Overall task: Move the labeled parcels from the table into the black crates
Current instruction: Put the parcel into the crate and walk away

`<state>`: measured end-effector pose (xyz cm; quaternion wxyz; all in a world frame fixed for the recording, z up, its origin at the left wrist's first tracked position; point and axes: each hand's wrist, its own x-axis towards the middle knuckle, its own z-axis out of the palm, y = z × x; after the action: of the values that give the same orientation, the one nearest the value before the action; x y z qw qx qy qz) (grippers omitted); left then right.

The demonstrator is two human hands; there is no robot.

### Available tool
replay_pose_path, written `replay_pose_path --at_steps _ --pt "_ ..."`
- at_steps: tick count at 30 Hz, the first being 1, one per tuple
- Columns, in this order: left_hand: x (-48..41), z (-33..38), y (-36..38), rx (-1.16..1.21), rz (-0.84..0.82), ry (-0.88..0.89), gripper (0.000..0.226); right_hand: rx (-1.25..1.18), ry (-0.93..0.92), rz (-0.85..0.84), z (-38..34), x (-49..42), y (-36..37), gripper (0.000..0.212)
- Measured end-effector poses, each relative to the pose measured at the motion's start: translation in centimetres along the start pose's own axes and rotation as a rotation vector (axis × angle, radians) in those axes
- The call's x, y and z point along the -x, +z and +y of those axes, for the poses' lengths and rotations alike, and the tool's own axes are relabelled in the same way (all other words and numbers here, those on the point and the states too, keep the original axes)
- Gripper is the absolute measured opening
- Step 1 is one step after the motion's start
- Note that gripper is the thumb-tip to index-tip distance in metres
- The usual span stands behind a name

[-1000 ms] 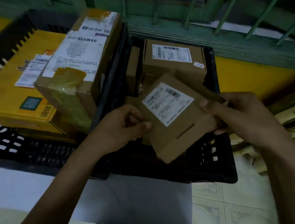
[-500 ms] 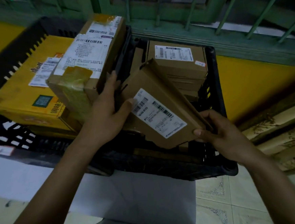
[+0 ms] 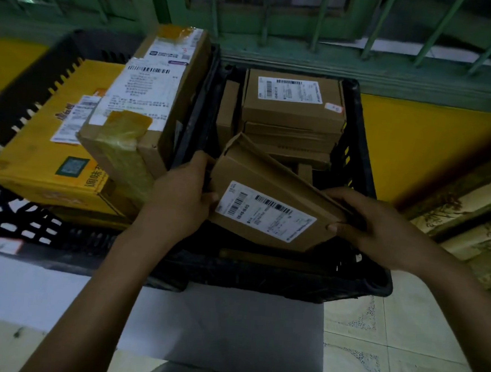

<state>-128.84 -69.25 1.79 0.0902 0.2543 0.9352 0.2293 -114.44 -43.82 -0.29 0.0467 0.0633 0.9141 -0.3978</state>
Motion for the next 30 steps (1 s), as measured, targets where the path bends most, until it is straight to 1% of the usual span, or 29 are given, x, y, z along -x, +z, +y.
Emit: replay_pose_path --at_steps 4,6,9,12,14,16,17,18,19,20,22,24,26,28,30 --pt "-0.4 0.0 0.0 -0.04 -0.03 -0.002 0.033 0.021 -0.07 0.005 -0.2 -0.7 0.4 0.065" --pt "-0.4 -0.1 0.0 -0.031 -0.042 -0.014 0.034 0.049 -0.088 0.003 -0.1 -1.0 0.7 0.068" --pt "-0.3 -0.2 0.2 -0.044 -0.022 -0.015 0.036 -0.003 -0.106 0.047 0.4 -1.1 1.0 0.067" --pt "-0.1 -0.5 0.4 0.002 -0.012 0.016 0.044 -0.046 -0.093 0.107 0.7 -1.0 1.6 0.063" --pt "-0.2 -0.4 0.6 0.103 0.08 0.063 0.049 -0.089 -0.054 0.168 0.9 -1.0 1.8 0.058" --pt "-0.8 0.5 1.0 0.2 0.202 0.118 0.051 -0.231 0.04 0.255 0.8 -1.2 1.7 0.046" --pt "-1.2 1.0 1.4 0.226 0.218 0.145 0.051 -0.358 0.116 0.3 0.6 -1.4 1.6 0.037" --pt "-1.7 1.6 1.9 0.241 0.194 0.168 0.051 -0.488 0.207 0.333 0.5 -1.6 1.4 0.029" --pt "-2.1 2.1 2.5 0.244 0.136 0.178 0.05 -0.582 0.287 0.342 0.4 -1.8 1.1 0.023" --pt "-2.3 2.5 3.2 0.245 0.064 0.174 0.048 -0.622 0.339 0.331 0.1 -2.0 1.0 0.019" --pt "-2.5 2.5 4.6 0.234 -0.036 0.138 0.047 -0.602 0.35 0.289 -0.3 -2.0 0.7 0.015" --pt "-2.5 2.0 5.3 0.186 -0.04 0.093 0.051 -0.523 0.312 0.262 -0.6 -2.0 0.0 0.013" --pt "-2.6 1.3 5.3 0.244 -0.057 0.048 0.056 -0.458 0.305 0.238 -0.5 -2.7 -1.4 0.013" --pt "-2.8 0.6 5.0 0.317 -0.109 0.008 0.068 -0.455 0.346 0.202 -0.3 -4.5 -2.8 0.016" --pt "-2.7 0.3 4.8 0.258 -0.186 -0.003 0.092 -0.441 0.406 0.133 -0.4 -7.0 -3.2 0.013"
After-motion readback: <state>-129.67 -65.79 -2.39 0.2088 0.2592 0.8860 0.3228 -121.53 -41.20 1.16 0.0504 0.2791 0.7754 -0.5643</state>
